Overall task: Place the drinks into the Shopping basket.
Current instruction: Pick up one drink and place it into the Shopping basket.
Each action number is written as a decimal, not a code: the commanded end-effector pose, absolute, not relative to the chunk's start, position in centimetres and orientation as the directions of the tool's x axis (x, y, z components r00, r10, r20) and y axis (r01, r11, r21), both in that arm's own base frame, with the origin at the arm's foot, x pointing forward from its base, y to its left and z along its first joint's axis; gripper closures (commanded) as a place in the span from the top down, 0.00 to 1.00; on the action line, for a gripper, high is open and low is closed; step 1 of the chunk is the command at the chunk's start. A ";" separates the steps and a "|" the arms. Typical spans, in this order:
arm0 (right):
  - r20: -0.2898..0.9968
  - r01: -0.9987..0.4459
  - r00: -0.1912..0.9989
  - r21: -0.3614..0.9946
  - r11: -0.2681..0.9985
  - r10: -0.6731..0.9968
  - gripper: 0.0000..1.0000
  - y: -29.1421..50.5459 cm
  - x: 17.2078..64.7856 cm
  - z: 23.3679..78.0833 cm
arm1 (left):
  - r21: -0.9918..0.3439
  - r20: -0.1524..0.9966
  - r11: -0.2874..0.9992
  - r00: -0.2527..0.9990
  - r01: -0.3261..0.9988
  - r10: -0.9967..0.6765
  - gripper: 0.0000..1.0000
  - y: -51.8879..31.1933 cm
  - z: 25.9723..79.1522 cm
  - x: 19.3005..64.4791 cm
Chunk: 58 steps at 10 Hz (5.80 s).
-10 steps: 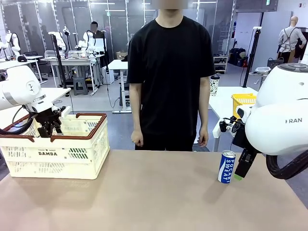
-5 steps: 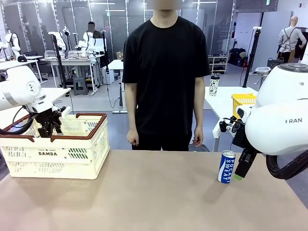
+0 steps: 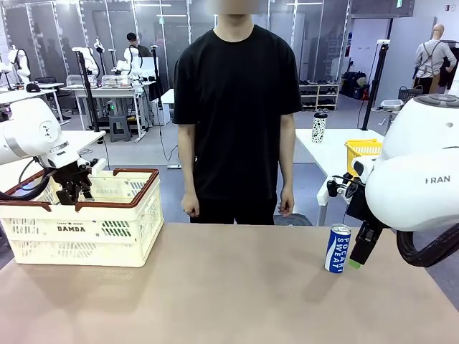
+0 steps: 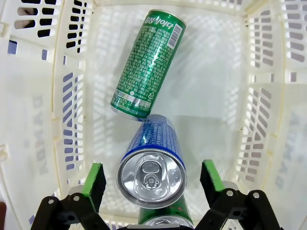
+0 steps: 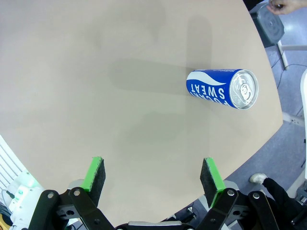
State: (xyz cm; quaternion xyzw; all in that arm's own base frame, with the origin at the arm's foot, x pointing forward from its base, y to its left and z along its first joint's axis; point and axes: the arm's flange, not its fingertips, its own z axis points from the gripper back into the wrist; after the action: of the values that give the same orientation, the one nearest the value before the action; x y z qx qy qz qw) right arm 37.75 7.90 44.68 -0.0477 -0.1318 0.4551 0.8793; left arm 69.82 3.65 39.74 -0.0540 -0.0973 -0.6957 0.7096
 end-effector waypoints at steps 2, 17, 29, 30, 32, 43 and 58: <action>0.188 -0.787 0.553 -0.203 0.583 0.812 1.00 7.9 37.8 44.7 | 0.060 0.195 0.016 0.004 0.998 -0.981 1.00 3.3 40.6 69.4; 0.188 -0.787 0.553 -0.203 0.583 0.812 1.00 7.9 37.8 44.7 | 0.163 0.027 -0.126 -0.132 0.979 -0.991 1.00 -1.6 55.1 55.3; 0.188 -0.788 0.551 -0.204 0.581 0.813 1.00 7.9 37.8 44.7 | 0.127 0.061 -0.228 -0.237 0.965 -0.970 1.00 -3.3 52.7 49.3; 0.194 -0.761 0.578 -0.224 0.609 0.793 1.00 7.5 38.8 45.3 | 0.127 0.061 -0.228 -0.237 0.965 -0.970 1.00 -3.3 52.7 49.3; 0.226 -0.745 0.596 -0.203 0.635 0.771 1.00 6.2 42.4 45.8 | 0.127 0.061 -0.228 -0.237 0.965 -0.970 1.00 -3.3 52.7 49.3; 0.208 -0.784 0.600 -0.036 0.619 0.772 1.00 4.1 54.2 41.5 | 0.127 0.061 -0.228 -0.237 0.965 -0.970 1.00 -3.3 52.7 49.3; 0.132 -0.796 0.604 0.064 0.601 0.786 0.78 4.1 57.3 36.6 | 0.127 0.061 -0.228 -0.237 0.965 -0.970 1.00 -3.3 52.7 49.3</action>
State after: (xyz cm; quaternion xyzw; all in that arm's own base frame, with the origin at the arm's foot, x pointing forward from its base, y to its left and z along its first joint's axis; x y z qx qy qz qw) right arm 56.71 4.29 36.63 0.0598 -0.0515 0.4302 0.8993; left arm 49.52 -3.09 52.51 0.0105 -0.0741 -0.7877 0.6115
